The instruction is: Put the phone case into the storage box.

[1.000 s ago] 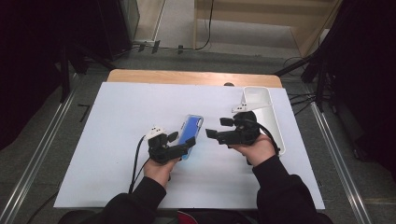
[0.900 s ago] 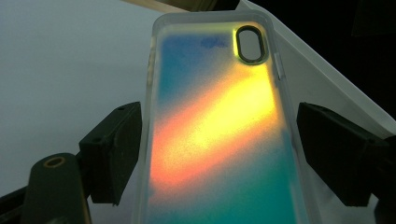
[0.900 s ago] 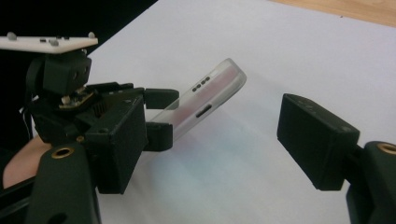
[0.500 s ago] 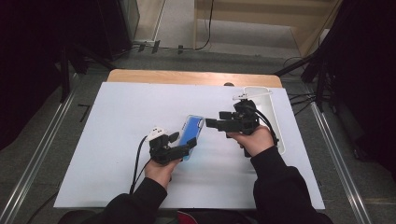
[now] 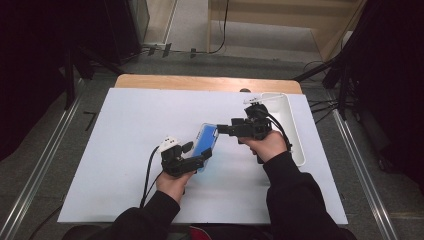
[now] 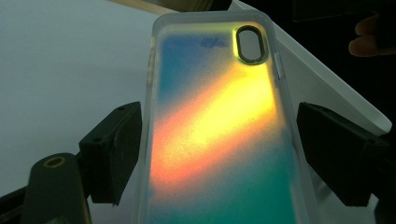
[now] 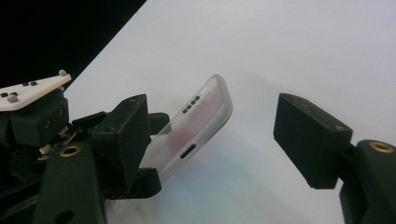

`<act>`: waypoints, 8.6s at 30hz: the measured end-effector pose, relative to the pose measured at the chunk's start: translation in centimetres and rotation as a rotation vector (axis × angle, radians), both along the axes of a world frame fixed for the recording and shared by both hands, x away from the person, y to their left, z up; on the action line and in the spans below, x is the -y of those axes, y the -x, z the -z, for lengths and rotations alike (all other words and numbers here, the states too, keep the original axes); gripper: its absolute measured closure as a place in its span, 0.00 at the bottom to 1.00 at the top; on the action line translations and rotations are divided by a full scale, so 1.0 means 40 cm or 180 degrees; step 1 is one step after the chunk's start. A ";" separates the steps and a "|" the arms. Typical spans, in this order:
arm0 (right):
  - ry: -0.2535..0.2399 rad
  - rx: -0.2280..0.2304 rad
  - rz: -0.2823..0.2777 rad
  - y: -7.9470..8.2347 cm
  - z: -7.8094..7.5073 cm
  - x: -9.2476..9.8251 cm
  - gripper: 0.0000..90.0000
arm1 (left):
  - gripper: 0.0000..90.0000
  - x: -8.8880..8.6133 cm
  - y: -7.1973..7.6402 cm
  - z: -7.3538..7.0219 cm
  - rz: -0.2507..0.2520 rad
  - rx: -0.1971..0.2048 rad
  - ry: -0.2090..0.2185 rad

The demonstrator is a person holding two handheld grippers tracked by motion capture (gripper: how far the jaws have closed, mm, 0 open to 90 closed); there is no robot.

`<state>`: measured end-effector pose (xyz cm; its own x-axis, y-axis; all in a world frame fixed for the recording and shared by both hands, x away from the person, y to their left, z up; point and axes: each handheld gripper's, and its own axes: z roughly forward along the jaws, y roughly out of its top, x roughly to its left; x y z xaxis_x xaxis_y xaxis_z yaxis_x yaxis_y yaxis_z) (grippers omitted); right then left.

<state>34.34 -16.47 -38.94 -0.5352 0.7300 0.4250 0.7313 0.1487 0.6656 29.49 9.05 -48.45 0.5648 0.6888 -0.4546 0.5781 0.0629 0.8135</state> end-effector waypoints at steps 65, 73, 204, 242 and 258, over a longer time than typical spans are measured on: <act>-0.0288 -0.0799 0.0094 -0.055 0.069 -0.036 0.79 | 0.18 0.032 0.028 0.022 -0.0015 0.0277 0.0177; -0.0370 -0.0849 0.0053 -0.051 0.062 -0.038 0.83 | 0.18 0.036 0.031 0.023 -0.0004 0.0347 0.0070; 0.0091 0.0425 -0.1780 0.025 -0.029 0.025 0.86 | 0.22 -0.078 -0.070 -0.191 0.1819 -0.0040 -0.0681; 0.0086 0.0295 -0.2627 0.054 -0.012 -0.040 0.86 | 0.56 -0.047 -0.034 -0.206 0.2401 -0.0078 -0.0759; 0.0084 0.0177 -0.2752 0.053 -0.002 -0.054 0.86 | 0.81 -0.040 -0.027 -0.208 0.2573 -0.0104 -0.0867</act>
